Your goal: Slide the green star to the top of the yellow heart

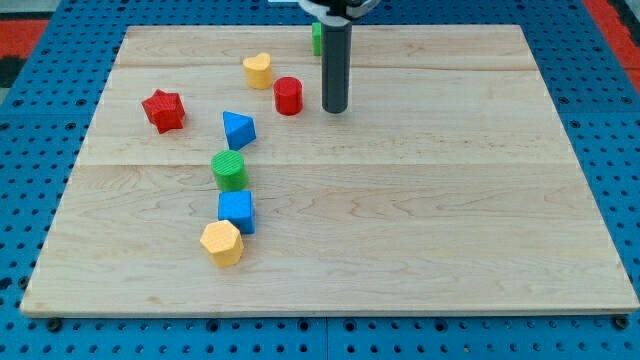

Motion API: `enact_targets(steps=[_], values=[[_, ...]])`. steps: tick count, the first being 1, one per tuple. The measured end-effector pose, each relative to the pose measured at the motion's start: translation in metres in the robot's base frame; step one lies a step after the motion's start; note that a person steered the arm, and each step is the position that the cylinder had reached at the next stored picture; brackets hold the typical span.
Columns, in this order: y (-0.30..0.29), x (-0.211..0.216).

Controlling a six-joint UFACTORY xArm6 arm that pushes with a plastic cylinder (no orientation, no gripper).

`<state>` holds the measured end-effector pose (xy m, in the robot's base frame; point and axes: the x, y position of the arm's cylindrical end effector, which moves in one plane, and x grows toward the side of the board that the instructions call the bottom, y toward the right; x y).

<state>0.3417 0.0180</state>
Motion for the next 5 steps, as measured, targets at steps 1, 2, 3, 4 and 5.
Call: enact_targets(steps=[1, 2, 3, 4, 5], values=[[-0.03, -0.018], [-0.061, -0.018], [-0.073, -0.018], [-0.063, -0.019], [0.027, -0.045]])
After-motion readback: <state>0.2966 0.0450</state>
